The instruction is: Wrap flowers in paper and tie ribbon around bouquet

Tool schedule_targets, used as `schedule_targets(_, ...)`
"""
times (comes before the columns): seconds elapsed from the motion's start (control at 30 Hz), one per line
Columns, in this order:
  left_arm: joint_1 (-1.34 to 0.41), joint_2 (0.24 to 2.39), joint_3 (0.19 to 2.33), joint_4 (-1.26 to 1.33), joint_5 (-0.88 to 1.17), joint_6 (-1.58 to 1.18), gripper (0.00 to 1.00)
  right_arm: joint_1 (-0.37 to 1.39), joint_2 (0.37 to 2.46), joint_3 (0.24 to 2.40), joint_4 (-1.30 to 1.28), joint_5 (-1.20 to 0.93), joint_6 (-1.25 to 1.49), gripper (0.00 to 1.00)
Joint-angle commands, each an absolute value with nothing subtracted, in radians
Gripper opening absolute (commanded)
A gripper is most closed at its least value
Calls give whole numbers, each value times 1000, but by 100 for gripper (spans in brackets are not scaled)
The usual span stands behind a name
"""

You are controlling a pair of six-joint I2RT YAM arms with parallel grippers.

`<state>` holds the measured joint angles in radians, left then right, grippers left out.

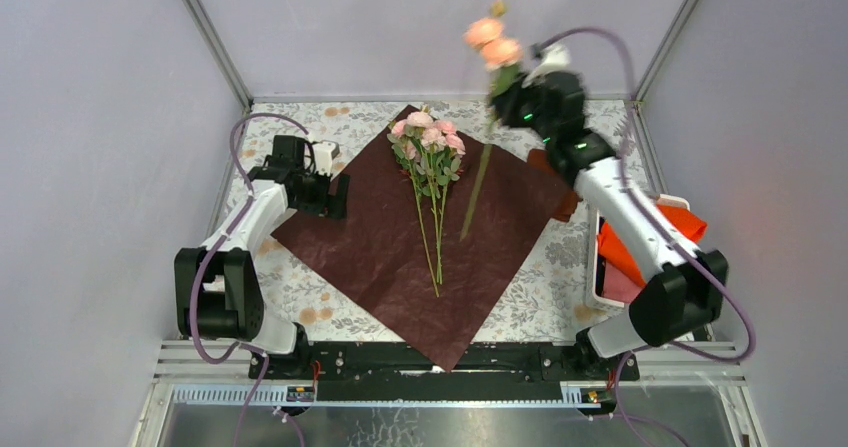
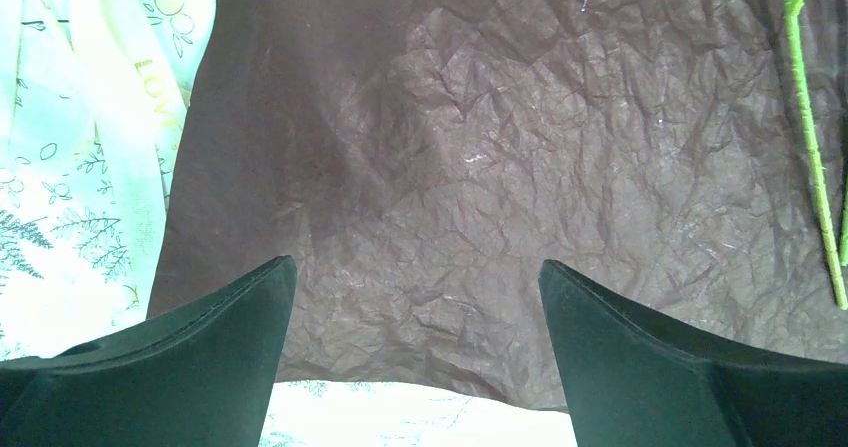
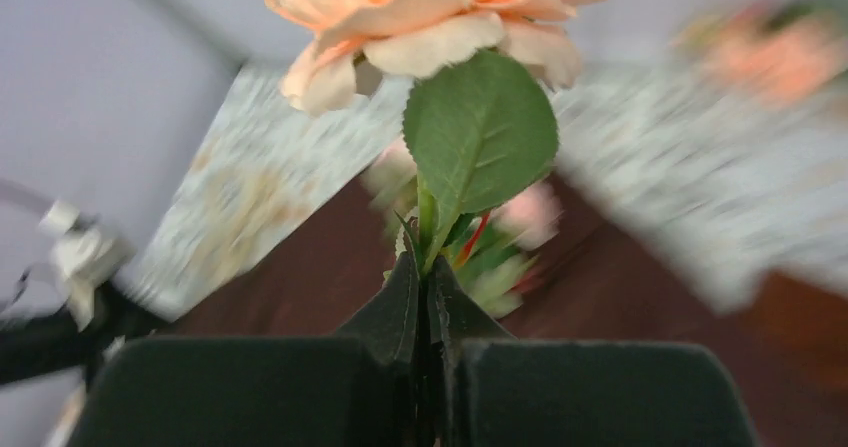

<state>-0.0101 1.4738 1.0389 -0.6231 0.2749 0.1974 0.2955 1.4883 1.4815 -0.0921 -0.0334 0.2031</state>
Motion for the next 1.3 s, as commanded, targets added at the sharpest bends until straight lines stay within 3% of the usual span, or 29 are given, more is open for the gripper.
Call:
schedule_targets(0.0,18,1428,1024,-617,305,210,99,511,1568,1265,125,-67,648,0)
schedule_targets(0.4,50,1413,1014,-614,332,210,98,608,1934,1391,-29,-92,621,0)
schedule_targets(0.57,52,1415,1017,-615,328,210,99,608,1989,1549,-167,-38,381,24)
schedule_targets(0.67,55,1412,1012,-614,331,212,99,606,2035,1680,-292,-16,190,24)
schedule_targets(0.7,55,1414,1012,-614,331,212,99,603,2048,1711,-319,-31,139,28)
schedule_targets(0.87,57,1419,1015,-614,331,211,99,590,2132,1929,-563,-18,13,72)
schedule_targets(0.97,59,1421,1014,-614,331,213,99,543,2100,1981,-533,-12,5,99)
schedule_targets(1.13,60,1425,1011,-614,325,215,98,365,2133,2126,-462,-47,88,99)
schedule_targets(1.27,62,1430,1009,-614,327,214,98,228,2228,2159,-316,-80,168,91)
